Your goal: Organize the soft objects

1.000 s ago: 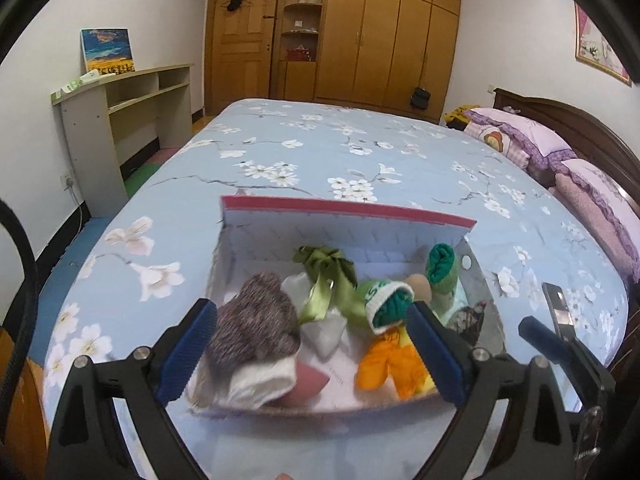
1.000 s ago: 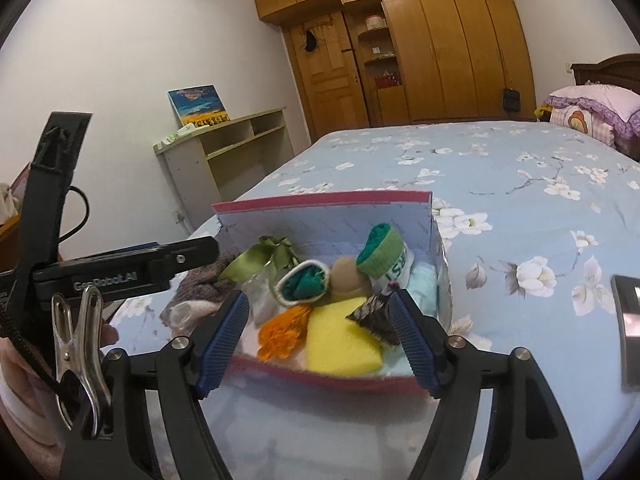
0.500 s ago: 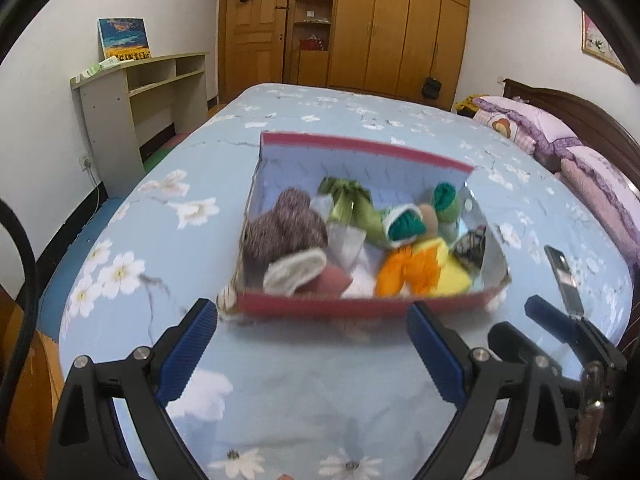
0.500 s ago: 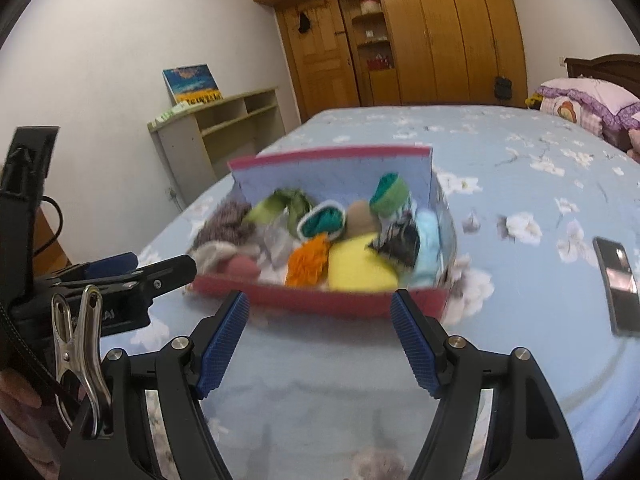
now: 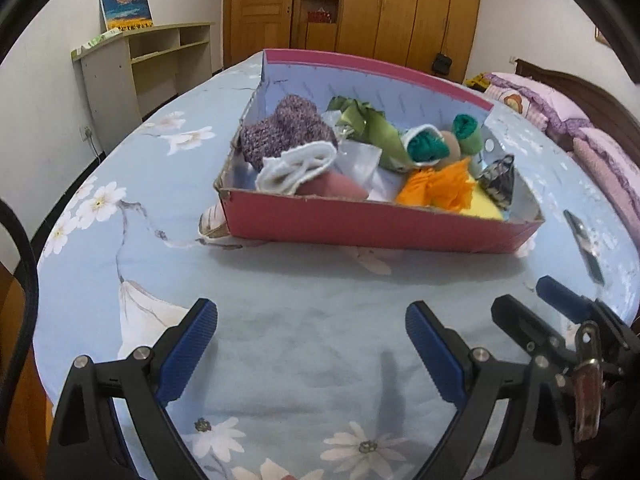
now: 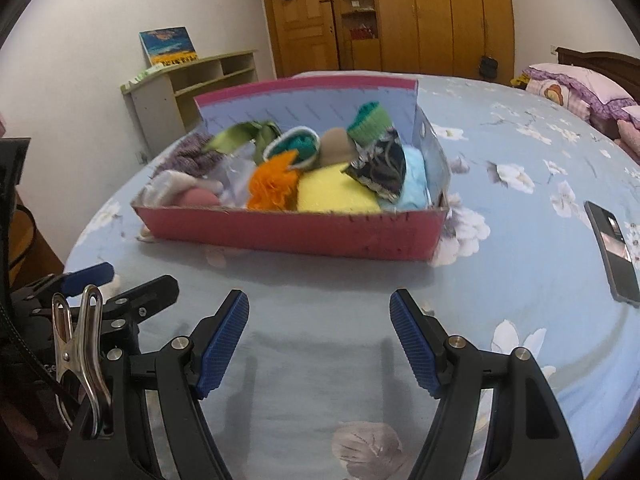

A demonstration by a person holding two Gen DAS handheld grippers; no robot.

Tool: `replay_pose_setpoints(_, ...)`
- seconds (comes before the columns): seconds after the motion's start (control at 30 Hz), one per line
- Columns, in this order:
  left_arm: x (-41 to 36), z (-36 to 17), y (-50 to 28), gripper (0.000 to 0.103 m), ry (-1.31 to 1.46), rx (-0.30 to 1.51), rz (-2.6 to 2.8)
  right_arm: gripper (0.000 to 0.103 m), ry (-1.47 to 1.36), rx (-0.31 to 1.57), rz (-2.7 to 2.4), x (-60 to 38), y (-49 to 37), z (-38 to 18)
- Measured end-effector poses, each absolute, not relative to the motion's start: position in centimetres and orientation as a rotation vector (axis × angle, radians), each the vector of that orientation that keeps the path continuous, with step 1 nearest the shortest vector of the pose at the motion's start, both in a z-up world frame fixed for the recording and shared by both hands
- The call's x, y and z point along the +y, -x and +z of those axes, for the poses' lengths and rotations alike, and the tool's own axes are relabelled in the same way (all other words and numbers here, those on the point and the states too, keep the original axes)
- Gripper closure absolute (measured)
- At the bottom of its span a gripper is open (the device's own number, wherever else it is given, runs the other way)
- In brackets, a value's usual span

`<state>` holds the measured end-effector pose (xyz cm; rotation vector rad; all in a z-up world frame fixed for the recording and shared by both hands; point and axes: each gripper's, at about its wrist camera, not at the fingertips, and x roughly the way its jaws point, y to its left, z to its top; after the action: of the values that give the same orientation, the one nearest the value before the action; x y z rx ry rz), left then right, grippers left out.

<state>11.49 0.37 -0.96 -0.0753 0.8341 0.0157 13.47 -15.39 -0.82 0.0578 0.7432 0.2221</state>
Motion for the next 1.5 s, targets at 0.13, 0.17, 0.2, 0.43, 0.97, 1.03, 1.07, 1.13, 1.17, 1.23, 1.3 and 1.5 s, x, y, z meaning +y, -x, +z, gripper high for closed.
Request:
replay_pose_setpoints(0.13,0.3,-1.6,-12.0,0.006,0.077,0.852,0.026,0.028,-0.071,0.754,0.216,-15.7,-13.8,-1.3)
replay_pose_setpoints(0.17,0.2,-1.7,-12.2,0.005,0.076,0.86,0.027,0.028,-0.076,0.757,0.215,-15.8,-13.9,-1.5)
replay_pose_setpoints(0.2,0.2,-1.9,-12.3,0.005,0.07,0.866,0.03,0.028,-0.082,0.761,0.216,-15.9,-13.9,-1.6)
replay_pose_setpoints(0.43,-0.2,-2.6,-12.7,0.005,0.064,0.878,0.044,0.028,-0.098,0.771,0.216,-16.1,-14.2,-2.0)
replay_pose_setpoints(0.97,-0.2,-3.8,-12.9,0.006,0.062,0.919,0.064,0.028,-0.108,0.782,0.207,-16.2,-14.3,-2.3)
replay_pose_setpoints(1.03,-0.2,-3.8,-12.7,0.006,0.065,0.915,0.062,0.028,-0.107,0.783,0.205,-16.2,-14.3,-2.3)
replay_pose_setpoints(1.07,-0.1,-3.8,-12.7,0.006,0.068,0.915,0.06,0.028,-0.108,0.785,0.204,-16.1,-14.3,-2.4)
replay_pose_setpoints(1.13,-0.1,-3.8,-12.5,0.006,0.072,0.915,0.056,0.028,-0.107,0.791,0.203,-15.9,-14.3,-2.6)
replay_pose_setpoints(1.17,-0.1,-3.9,-12.5,0.006,0.071,0.915,0.057,0.028,-0.107,0.792,0.204,-15.9,-14.3,-2.6)
replay_pose_setpoints(1.23,-0.2,-4.0,-12.4,0.006,0.071,0.917,0.056,0.028,-0.105,0.793,0.204,-15.7,-14.4,-2.7)
replay_pose_setpoints(1.3,-0.1,-4.1,-12.3,0.006,0.071,0.918,0.056,0.028,-0.104,0.793,0.204,-15.7,-14.3,-2.7)
replay_pose_setpoints(1.5,-0.1,-4.1,-12.3,0.006,0.069,0.918,0.056,0.028,-0.101,0.799,0.203,-15.4,-14.4,-2.7)
